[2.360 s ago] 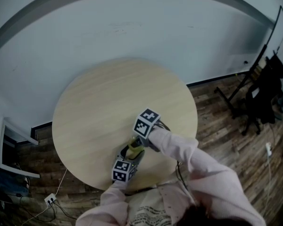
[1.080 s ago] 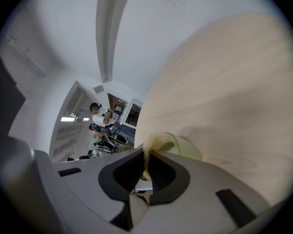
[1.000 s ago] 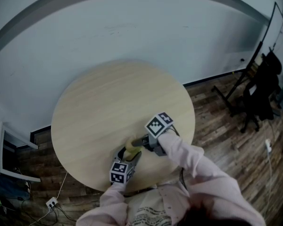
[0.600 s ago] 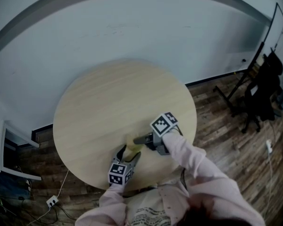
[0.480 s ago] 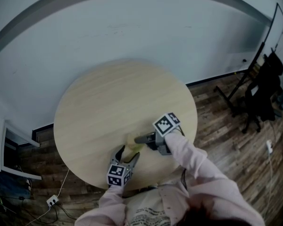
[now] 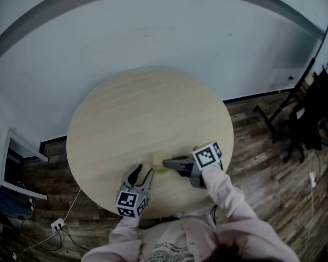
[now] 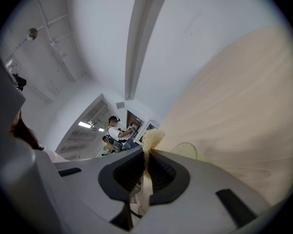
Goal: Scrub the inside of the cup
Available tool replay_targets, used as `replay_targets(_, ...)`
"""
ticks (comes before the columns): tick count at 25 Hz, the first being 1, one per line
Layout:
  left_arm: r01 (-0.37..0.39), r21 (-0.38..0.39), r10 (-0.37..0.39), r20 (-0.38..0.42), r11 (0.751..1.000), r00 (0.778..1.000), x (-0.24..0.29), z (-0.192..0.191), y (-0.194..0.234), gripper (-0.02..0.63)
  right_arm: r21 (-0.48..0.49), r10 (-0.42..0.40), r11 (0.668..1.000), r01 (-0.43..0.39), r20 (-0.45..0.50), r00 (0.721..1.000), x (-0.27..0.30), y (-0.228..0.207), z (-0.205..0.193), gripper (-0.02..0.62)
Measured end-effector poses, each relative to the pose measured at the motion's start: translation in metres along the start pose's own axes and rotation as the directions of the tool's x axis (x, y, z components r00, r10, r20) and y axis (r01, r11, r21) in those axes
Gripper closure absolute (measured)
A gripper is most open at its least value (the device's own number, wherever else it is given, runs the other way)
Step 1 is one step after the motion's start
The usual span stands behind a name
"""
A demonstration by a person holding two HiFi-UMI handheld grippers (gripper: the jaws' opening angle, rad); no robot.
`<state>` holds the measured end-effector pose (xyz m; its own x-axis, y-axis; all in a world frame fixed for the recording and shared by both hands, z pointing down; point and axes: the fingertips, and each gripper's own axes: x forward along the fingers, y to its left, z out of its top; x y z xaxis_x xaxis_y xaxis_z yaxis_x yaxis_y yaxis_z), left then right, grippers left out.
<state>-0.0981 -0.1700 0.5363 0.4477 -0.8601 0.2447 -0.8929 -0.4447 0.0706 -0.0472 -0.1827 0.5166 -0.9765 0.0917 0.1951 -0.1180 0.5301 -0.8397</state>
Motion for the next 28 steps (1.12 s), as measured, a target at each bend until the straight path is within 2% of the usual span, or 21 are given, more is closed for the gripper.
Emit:
replay_targets(4, -0.017, -0.008, 0.017, 0.023, 1.000, 1.000, -0.005, 0.012, 0.002, 0.465, -0.093, -0.014, 0.995, 0.023, 0.087, 0.996, -0.006, 0.008, 0.006, 0.574)
replay_targets(7, -0.024, 0.005, 0.024, 0.034, 1.000, 0.999, -0.009, 0.020, -0.002, 0.489, -0.204, -0.069, 0.974, 0.098, 0.145, 0.987, -0.016, 0.008, 0.007, 0.574)
replay_targets(12, -0.038, -0.004, 0.039, 0.059, 0.999, 0.998, -0.015, 0.031, -0.005, 0.508, -0.249, -0.031, 0.964, 0.097, 0.259, 0.965, -0.023, 0.026, 0.006, 0.574)
replay_targets(18, -0.042, 0.004, 0.042, 0.074, 0.999, 0.996, -0.024, 0.039, -0.015, 0.549, -0.374, -0.075, 0.902, 0.215, 0.355, 0.932, -0.032, 0.038, 0.005, 0.574)
replay_targets(20, -0.043, 0.011, 0.042, 0.077, 0.999, 0.996, -0.026, 0.042, -0.018, 0.571, -0.385, -0.063, 0.894, 0.230, 0.401, 0.914, -0.036, 0.042, 0.007, 0.574)
replay_targets(23, -0.048, 0.015, 0.047, 0.074, 0.999, 0.996, -0.028, 0.043, -0.021, 0.587, -0.371, -0.040, 0.898, 0.235, 0.465, 0.885, -0.046, 0.046, 0.010, 0.574)
replay_targets(28, -0.048, 0.013, 0.047, 0.078, 0.999, 0.996, -0.033, 0.043, -0.029, 0.614, -0.383, -0.043, 0.885, 0.265, 0.500, 0.865, -0.054, 0.048, 0.002, 0.575)
